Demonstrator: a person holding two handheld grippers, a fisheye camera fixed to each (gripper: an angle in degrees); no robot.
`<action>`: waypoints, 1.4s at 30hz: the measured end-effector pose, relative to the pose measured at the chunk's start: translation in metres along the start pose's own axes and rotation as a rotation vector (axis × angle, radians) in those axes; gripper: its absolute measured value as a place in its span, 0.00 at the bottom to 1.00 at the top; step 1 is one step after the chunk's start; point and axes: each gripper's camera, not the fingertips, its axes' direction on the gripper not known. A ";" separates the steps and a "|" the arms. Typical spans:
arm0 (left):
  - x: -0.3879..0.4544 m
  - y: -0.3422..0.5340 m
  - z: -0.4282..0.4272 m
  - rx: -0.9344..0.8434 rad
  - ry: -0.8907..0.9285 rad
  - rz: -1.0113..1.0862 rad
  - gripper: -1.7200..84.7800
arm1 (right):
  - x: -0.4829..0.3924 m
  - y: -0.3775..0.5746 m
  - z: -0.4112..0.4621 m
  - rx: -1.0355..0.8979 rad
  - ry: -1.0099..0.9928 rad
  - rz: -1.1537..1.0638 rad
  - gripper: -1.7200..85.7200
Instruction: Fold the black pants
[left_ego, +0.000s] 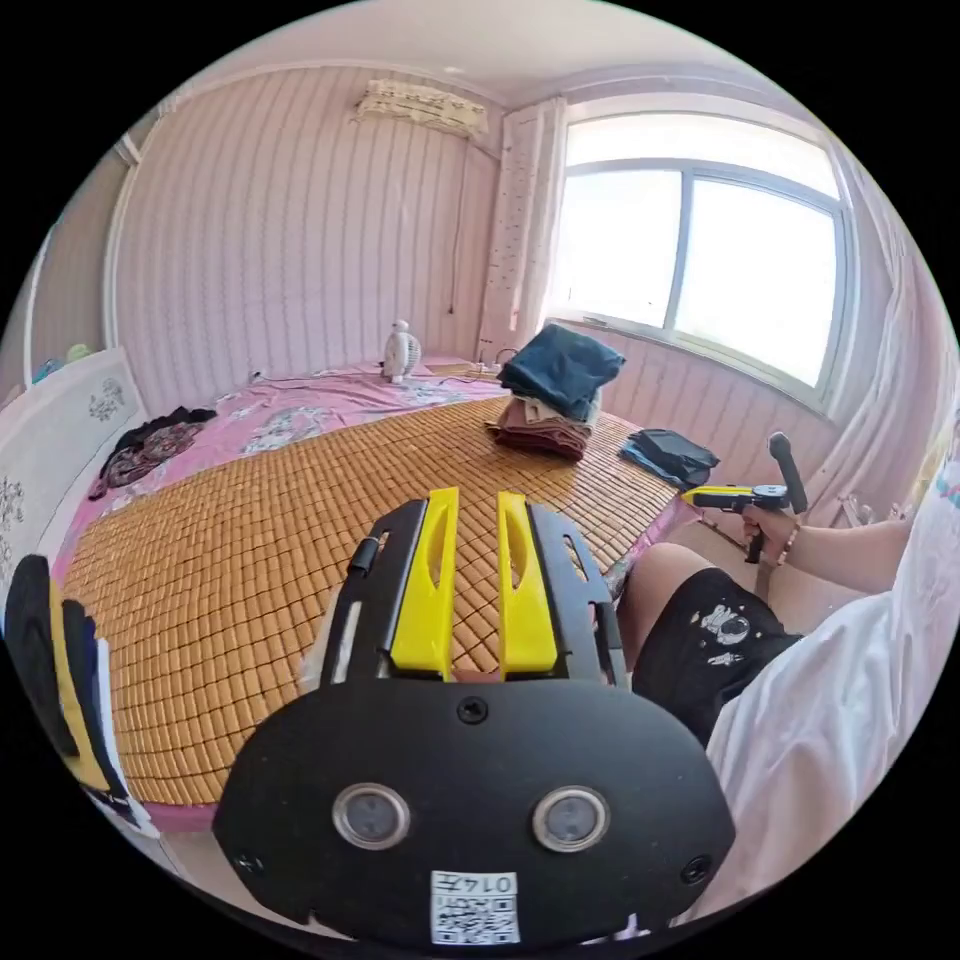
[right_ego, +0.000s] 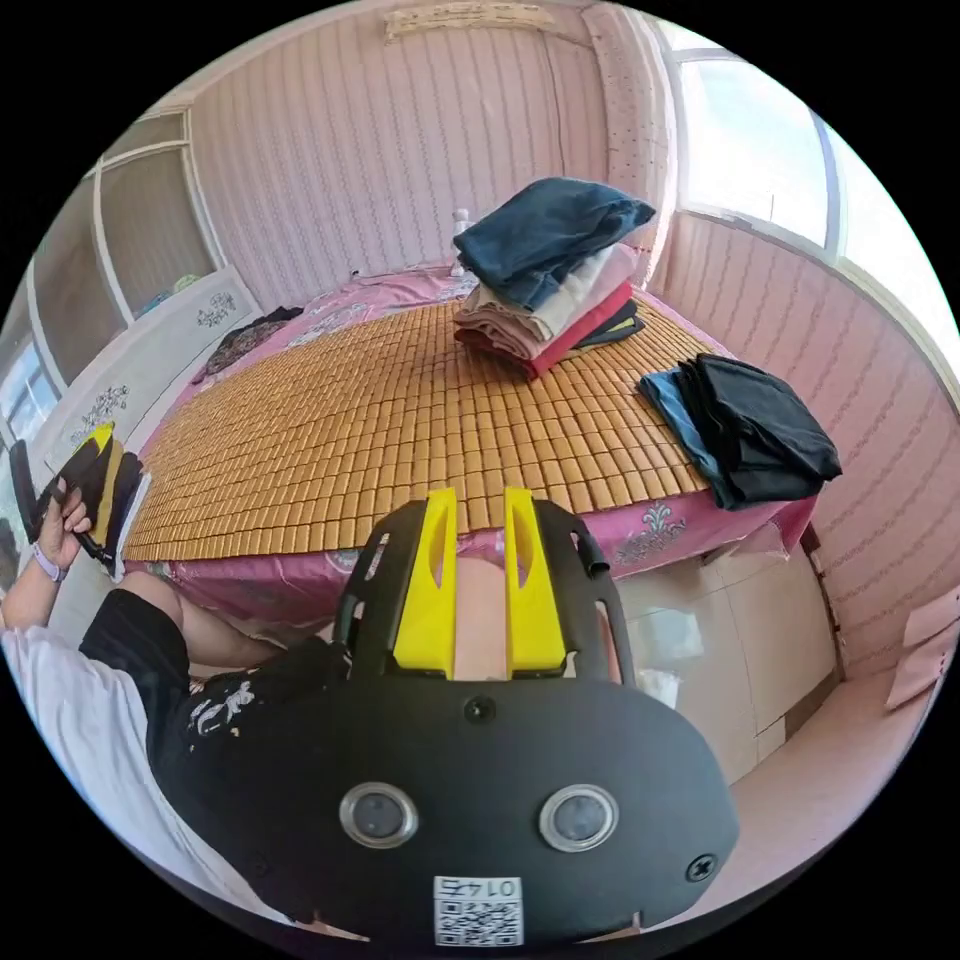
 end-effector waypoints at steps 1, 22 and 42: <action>0.022 -0.016 0.027 -0.020 0.042 0.040 0.10 | 0.010 -0.002 -0.001 0.007 0.008 0.013 0.11; 0.404 -0.173 0.467 -0.365 0.643 0.517 0.15 | 0.271 -0.104 0.034 -0.164 0.266 0.123 0.16; 0.249 -0.199 0.247 0.171 0.461 0.162 0.11 | 0.088 -0.115 -0.200 0.440 -0.657 -0.156 0.03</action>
